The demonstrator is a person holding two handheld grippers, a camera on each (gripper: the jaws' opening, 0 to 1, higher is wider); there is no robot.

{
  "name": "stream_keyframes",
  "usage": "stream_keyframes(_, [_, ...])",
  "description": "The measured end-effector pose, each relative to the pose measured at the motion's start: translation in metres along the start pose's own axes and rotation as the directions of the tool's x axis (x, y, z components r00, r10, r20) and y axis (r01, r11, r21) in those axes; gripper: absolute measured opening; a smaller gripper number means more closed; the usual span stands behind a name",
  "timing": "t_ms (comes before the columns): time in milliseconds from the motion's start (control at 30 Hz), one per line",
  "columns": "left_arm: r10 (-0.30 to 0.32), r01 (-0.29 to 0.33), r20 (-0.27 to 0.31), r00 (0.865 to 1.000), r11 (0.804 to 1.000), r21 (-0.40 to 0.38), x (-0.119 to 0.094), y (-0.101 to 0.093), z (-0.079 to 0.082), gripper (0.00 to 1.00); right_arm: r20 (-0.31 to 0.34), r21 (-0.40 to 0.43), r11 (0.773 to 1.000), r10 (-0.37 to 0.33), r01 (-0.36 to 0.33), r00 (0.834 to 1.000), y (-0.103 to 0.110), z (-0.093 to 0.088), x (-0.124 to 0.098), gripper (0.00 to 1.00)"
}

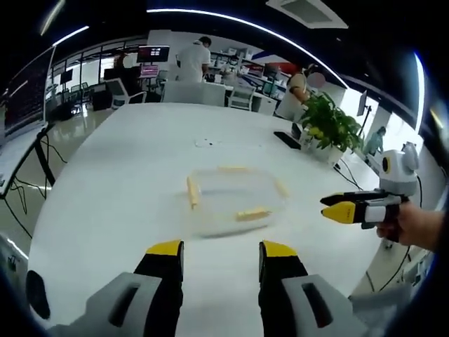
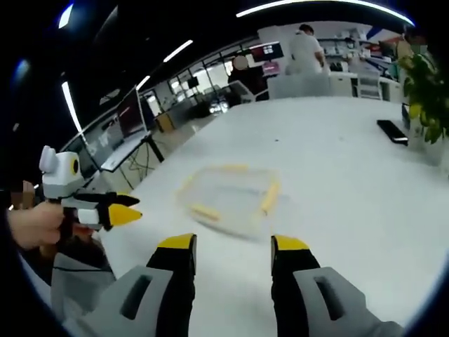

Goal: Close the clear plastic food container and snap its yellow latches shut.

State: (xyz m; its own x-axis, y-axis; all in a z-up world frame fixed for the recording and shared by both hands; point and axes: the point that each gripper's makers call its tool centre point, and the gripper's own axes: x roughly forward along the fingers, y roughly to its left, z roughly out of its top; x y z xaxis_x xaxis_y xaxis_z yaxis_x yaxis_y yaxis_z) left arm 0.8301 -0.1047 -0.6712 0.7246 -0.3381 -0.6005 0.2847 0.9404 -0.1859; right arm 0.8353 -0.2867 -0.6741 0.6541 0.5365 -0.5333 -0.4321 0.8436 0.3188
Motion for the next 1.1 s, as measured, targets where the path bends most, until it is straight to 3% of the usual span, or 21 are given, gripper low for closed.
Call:
stream_keyframes(333, [-0.003, 0.003, 0.006, 1.0, 1.0, -0.003, -0.025, -0.005, -0.017, 0.36, 0.004, -0.02, 1.0, 0.02, -0.02, 1.0, 0.02, -0.017, -0.017, 0.4])
stream_keyframes(600, [-0.006, 0.006, 0.054, 0.999, 1.0, 0.006, -0.05, -0.014, -0.021, 0.36, 0.025, -0.034, 0.999, 0.028, -0.027, 0.999, 0.035, -0.031, -0.04, 0.4])
stream_keyframes(1100, [-0.034, 0.035, 0.06, 0.998, 0.999, -0.005, -0.072, -0.033, -0.053, 0.36, 0.038, -0.019, 1.0, 0.003, -0.002, 0.999, 0.034, -0.062, -0.071, 0.4])
